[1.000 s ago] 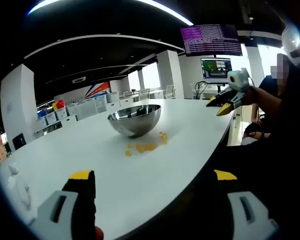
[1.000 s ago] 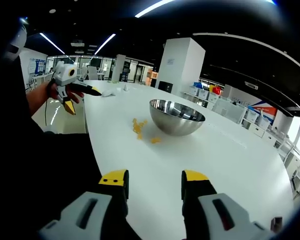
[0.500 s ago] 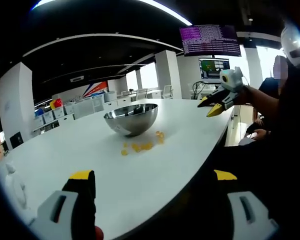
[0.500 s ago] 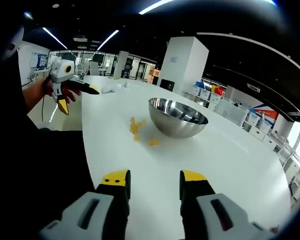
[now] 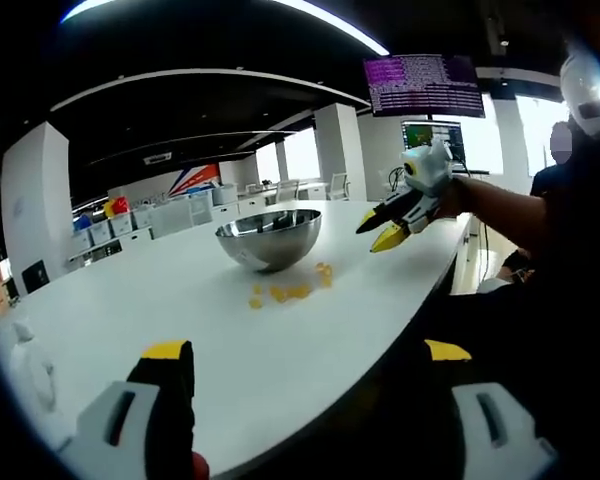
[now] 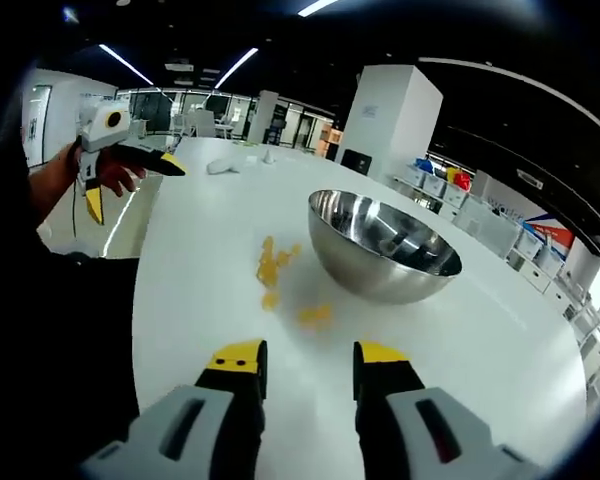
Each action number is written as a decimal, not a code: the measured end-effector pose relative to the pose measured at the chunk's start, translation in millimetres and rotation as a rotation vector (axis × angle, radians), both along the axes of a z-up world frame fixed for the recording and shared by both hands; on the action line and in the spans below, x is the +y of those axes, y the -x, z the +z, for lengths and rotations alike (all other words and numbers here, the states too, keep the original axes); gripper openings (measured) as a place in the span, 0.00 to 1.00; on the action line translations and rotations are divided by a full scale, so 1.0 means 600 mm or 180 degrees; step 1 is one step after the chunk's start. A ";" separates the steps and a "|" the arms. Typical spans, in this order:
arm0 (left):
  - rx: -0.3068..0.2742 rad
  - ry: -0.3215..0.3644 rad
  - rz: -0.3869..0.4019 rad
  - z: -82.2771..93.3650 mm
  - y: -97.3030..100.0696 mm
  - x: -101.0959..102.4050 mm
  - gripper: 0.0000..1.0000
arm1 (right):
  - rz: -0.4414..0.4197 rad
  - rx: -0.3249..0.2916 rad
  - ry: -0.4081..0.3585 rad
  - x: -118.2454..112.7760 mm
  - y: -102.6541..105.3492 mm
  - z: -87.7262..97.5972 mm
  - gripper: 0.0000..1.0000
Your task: Pick up the QQ candy scattered on the table and place it into the stainless steel bowl on the table
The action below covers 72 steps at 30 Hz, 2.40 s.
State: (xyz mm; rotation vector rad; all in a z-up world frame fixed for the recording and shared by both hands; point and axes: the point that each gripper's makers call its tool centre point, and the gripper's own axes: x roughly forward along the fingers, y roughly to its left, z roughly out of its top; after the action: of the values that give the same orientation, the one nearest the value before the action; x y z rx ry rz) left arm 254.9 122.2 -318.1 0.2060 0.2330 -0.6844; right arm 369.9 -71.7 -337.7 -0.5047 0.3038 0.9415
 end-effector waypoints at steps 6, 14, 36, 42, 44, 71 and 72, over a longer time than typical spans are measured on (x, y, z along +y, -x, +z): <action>-0.0024 0.0036 0.0018 0.004 0.001 0.009 0.94 | 0.0039 0.0123 0.0037 0.042 -0.030 -0.029 0.31; -0.0012 0.0046 0.0042 0.000 0.005 0.022 0.94 | -0.0042 0.0214 0.0044 0.053 -0.048 -0.053 0.19; -0.0004 0.0036 0.0081 0.002 0.001 0.023 0.94 | -0.0099 0.0283 -0.0014 0.057 -0.067 -0.066 0.08; 0.0006 0.0017 0.0047 0.004 -0.005 0.010 0.94 | -0.0176 0.0233 -0.0157 0.038 -0.069 -0.046 0.08; 0.0008 0.0016 0.0041 0.005 -0.008 0.007 0.94 | -0.0202 0.0212 -0.0204 0.028 -0.068 -0.037 0.07; 0.0072 0.0046 -0.0069 0.003 -0.026 -0.047 0.92 | -0.0089 -0.0315 -0.0096 0.001 -0.153 0.134 0.08; 0.0070 0.0048 -0.0065 0.003 -0.025 -0.046 0.92 | -0.0071 -0.0306 -0.0071 0.009 -0.160 0.135 0.08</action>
State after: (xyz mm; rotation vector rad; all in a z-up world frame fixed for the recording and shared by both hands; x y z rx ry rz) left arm 270.1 94.6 -316.1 0.1868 0.2469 -0.7088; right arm 466.2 -66.4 -256.6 -0.5235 0.2115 0.8953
